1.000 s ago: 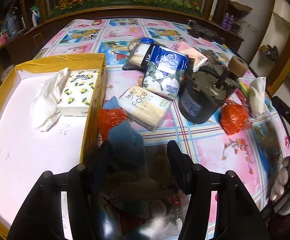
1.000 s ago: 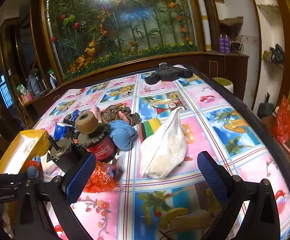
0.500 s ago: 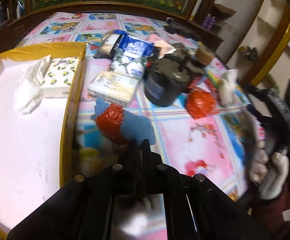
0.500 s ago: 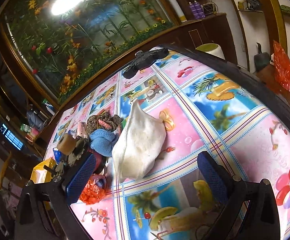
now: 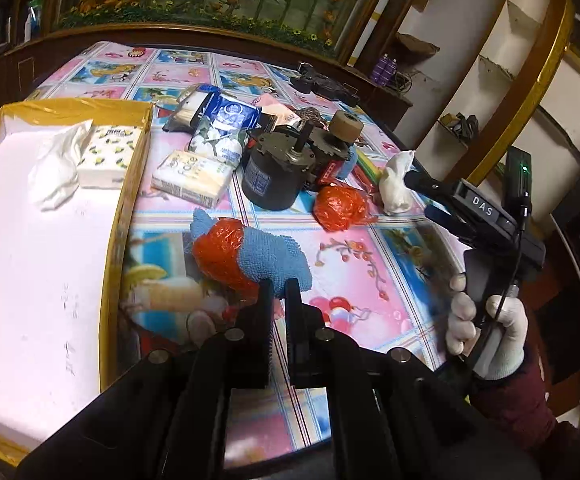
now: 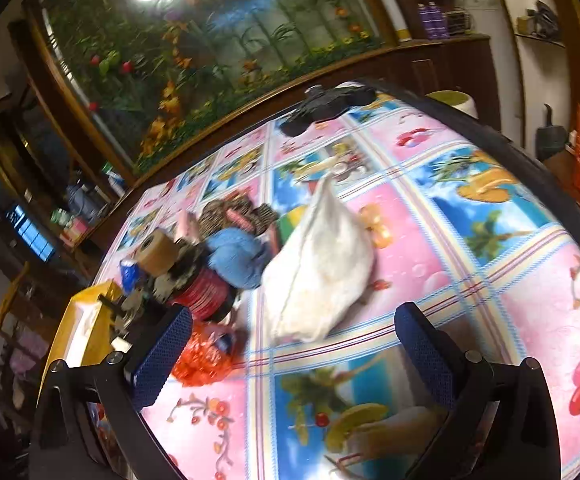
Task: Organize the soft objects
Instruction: 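Carry the blue sock to the box with left while right grasps the red plastic bag, then release the blue sock in the box with left while right drops the red bag beside it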
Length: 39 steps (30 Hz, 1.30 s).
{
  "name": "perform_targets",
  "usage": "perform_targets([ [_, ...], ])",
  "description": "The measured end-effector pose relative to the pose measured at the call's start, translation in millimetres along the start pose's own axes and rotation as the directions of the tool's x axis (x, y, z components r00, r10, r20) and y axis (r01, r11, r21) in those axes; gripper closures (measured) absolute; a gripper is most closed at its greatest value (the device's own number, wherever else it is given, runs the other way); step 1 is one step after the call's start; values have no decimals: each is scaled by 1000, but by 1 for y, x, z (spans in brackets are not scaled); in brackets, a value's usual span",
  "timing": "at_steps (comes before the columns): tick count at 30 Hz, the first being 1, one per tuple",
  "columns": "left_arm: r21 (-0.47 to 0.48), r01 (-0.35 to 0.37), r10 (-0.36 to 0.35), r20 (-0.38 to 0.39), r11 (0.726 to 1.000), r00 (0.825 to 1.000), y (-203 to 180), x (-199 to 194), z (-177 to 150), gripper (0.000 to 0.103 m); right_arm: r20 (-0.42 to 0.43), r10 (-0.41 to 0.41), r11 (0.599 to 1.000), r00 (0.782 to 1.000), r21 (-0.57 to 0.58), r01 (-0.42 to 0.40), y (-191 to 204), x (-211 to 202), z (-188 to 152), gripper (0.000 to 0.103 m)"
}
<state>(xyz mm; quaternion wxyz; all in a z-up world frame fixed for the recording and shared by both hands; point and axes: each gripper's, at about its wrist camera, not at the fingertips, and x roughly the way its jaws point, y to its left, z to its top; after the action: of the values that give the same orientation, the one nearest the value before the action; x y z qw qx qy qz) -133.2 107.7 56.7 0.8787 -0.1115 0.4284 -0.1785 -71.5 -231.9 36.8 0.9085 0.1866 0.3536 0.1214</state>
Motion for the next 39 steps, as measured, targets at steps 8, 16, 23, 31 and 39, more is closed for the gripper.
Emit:
perform_targets([
  [8, -41, -2, 4, 29, 999, 1000, 16, -26, -14, 100, -235, 27, 997, 972, -71, -44, 46, 45, -3, 19],
  [16, -94, -20, 32, 136, 995, 990, 53, -78, -13, 100, -215, -10, 998, 977, -66, -4, 51, 49, 4, 61],
  [23, -150, -113, 134, 140, 982, 981, 111, -94, 5, 100, -141, 60, 983, 988, -164, -83, 94, -15, -6, 60],
  [31, -198, -151, 173, 100, 968, 980, 173, -72, 57, 100, -255, 183, 932, 950, -264, -250, 188, 4, -1, 60],
  [39, -307, -135, 155, 40, 942, 987, 227, -34, 89, 100, -398, 194, 874, 896, -344, -343, 298, 87, 6, 60],
])
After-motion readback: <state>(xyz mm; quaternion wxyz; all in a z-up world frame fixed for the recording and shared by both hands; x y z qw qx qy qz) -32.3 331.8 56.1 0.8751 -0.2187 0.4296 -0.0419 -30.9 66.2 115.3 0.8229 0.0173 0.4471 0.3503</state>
